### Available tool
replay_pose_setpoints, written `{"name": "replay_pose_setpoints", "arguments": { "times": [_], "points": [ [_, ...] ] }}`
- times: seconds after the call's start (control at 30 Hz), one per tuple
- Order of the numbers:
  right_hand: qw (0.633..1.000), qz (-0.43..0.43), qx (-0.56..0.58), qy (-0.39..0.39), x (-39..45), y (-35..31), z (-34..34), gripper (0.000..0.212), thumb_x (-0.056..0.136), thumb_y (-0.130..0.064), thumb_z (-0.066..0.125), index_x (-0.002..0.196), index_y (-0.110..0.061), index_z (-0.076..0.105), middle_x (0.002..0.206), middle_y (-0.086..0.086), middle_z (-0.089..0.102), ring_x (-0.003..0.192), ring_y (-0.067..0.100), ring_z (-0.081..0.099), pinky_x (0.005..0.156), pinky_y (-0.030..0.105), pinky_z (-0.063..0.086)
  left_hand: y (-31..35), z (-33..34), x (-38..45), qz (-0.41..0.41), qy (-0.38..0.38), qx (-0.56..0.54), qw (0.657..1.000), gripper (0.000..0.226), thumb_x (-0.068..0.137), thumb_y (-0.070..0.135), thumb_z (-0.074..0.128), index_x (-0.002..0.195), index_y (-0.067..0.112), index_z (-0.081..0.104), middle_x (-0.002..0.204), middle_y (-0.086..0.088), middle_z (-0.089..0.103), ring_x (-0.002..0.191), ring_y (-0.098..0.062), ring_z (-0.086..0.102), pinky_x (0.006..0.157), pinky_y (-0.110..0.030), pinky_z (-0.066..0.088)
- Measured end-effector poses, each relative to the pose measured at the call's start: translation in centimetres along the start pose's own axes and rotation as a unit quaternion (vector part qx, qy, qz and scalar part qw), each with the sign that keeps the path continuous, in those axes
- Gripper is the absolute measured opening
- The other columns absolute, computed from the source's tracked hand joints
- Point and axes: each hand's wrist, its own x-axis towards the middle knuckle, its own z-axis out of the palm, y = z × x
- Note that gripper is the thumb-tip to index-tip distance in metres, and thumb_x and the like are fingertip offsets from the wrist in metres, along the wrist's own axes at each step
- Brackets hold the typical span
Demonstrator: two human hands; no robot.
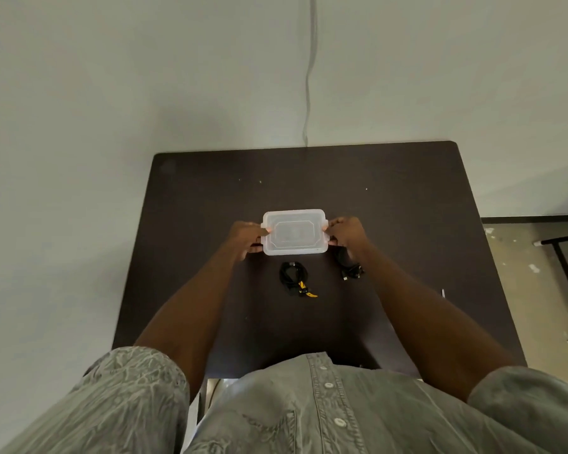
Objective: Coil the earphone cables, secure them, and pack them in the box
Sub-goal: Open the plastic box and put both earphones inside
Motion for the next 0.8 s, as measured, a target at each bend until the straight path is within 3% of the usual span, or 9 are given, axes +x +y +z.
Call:
{"name": "replay_pose_setpoints", "arguments": {
  "times": [0.07,0.13,0.23,0.37,0.47,0.53,0.6,0.7,0.8],
  "points": [
    [1.000,0.014,0.014,-0.002,0.0,-0.1,0.0,0.007,0.090,-0.001,0.064,0.097,-0.001,0.065,0.095,0.014,0.066,0.071,0.016,0.064,0.049,0.021,0.054,0.2,0.2,-0.3,-0.023,-0.012,-0.015,1.000,0.030,0.083,0.006,0.071,0.111,0.003,0.061,0.104,-0.012,0.069,0.085,-0.022,0.067,0.073,-0.038,0.056],
    [0.999,0.027,0.018,-0.014,0.1,0.0,0.2,0.014,0.091,-0.001,0.062,0.105,0.001,0.066,0.099,0.015,0.067,0.076,0.018,0.065,0.056,0.025,0.054,0.3,0.4,-0.6,-0.053,-0.033,-0.026,0.998,0.029,0.086,0.007,0.068,0.114,0.004,0.061,0.100,-0.010,0.069,0.085,-0.023,0.066,0.079,-0.041,0.055],
    [0.999,0.043,0.017,-0.028,0.2,0.1,0.4,0.020,0.093,-0.001,0.057,0.111,0.001,0.064,0.108,0.016,0.066,0.088,0.022,0.065,0.063,0.028,0.055,-0.1,0.3,-0.8,-0.059,-0.027,-0.057,0.996,0.034,0.083,0.008,0.071,0.116,0.004,0.061,0.098,-0.011,0.069,0.086,-0.024,0.067,0.070,-0.038,0.056],
    [0.999,0.039,0.017,-0.028,0.1,0.0,0.4,0.018,0.093,-0.001,0.056,0.110,0.000,0.062,0.105,0.015,0.065,0.086,0.021,0.065,0.062,0.029,0.055,-0.5,0.5,-0.6,-0.008,0.049,-0.069,0.996,0.038,0.076,0.007,0.080,0.106,0.004,0.057,0.107,-0.015,0.066,0.082,-0.021,0.064,0.061,-0.031,0.054],
    [0.999,0.030,0.014,-0.013,0.0,0.2,0.3,0.010,0.093,-0.002,0.058,0.101,-0.003,0.062,0.103,0.016,0.065,0.092,0.024,0.065,0.072,0.033,0.058,-0.9,1.1,-0.8,0.099,0.112,0.019,0.989,0.046,0.075,0.007,0.080,0.113,0.005,0.054,0.121,-0.016,0.061,0.090,-0.023,0.061,0.062,-0.027,0.052],
    [1.000,0.027,0.014,-0.006,-0.1,0.4,0.3,0.002,0.093,-0.004,0.060,0.093,-0.005,0.062,0.097,0.014,0.065,0.085,0.021,0.065,0.070,0.030,0.057,-1.0,1.2,-0.4,0.218,0.134,0.185,0.949,0.071,0.072,0.022,0.083,0.133,0.008,0.048,0.137,-0.012,0.050,0.117,-0.025,0.052,0.089,-0.031,0.048],
    [0.999,0.028,0.027,-0.006,-0.2,0.3,0.2,0.010,0.091,-0.004,0.063,0.082,-0.009,0.061,0.089,0.011,0.064,0.076,0.017,0.062,0.066,0.027,0.054,-0.5,1.4,-0.2,0.293,0.060,0.364,0.882,0.103,0.065,0.040,0.087,0.147,0.011,0.033,0.152,-0.012,0.032,0.141,-0.027,0.027,0.115,-0.038,0.026],
    [0.998,0.043,0.052,-0.014,0.0,0.6,-0.2,0.007,0.088,-0.005,0.067,0.085,-0.010,0.064,0.093,0.011,0.067,0.084,0.020,0.064,0.067,0.029,0.055,0.8,3.0,-0.1,0.315,-0.033,0.573,0.756,0.129,0.059,0.058,0.082,0.154,0.015,0.007,0.161,-0.009,0.006,0.149,-0.027,-0.002,0.119,-0.044,0.001],
    [0.993,0.061,0.097,-0.042,0.2,0.9,-0.4,0.009,0.093,-0.009,0.060,0.101,-0.007,0.065,0.096,0.008,0.068,0.084,0.018,0.065,0.067,0.031,0.053,1.8,4.2,0.0,0.312,-0.065,0.628,0.710,0.128,0.059,0.055,0.082,0.154,0.015,0.006,0.159,-0.008,0.014,0.147,-0.028,0.008,0.118,-0.049,0.004]
  ]
}}
